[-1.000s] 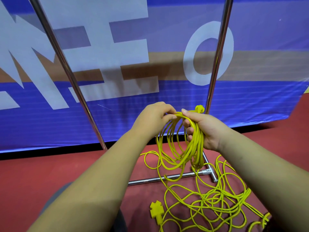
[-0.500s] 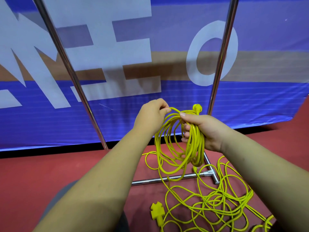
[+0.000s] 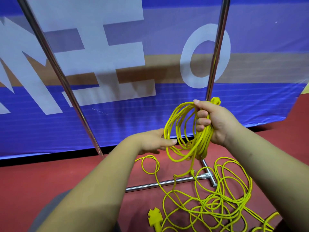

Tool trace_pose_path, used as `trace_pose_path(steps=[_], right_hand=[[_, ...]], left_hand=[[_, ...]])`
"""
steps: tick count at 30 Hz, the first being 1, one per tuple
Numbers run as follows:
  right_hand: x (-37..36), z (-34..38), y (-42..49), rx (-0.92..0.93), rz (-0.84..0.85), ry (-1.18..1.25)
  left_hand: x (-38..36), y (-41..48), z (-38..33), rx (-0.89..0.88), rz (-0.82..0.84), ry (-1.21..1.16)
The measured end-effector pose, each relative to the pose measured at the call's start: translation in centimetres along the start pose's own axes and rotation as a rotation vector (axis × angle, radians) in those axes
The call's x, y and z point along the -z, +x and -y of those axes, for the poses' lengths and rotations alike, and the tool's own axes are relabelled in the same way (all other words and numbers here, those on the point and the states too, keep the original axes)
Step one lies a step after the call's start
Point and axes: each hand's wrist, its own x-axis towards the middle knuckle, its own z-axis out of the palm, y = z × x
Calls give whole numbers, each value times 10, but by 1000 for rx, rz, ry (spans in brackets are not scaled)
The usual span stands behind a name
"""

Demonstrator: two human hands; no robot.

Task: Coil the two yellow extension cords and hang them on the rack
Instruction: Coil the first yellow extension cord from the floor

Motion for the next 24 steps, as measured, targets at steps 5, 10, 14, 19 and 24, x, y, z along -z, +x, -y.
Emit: trace_pose_path(steps=[5,10,14,19,24], right_hand=[[-1,10,-7,-19,37,119],[-3,11,-13,-59,90,171],[-3,12,-16,-41,84,180],[4,12,-13,8,14,198],[16,13,-11,47,-45,199]], left_hand=[[-12,15,2,-186,-332,-31],[-18,27,0,-206,-457,-190],[-25,30,-5,-136,-506,-373],[-34,26,2,-3,-379,-347],[-51,32,36,96,-95,-1]])
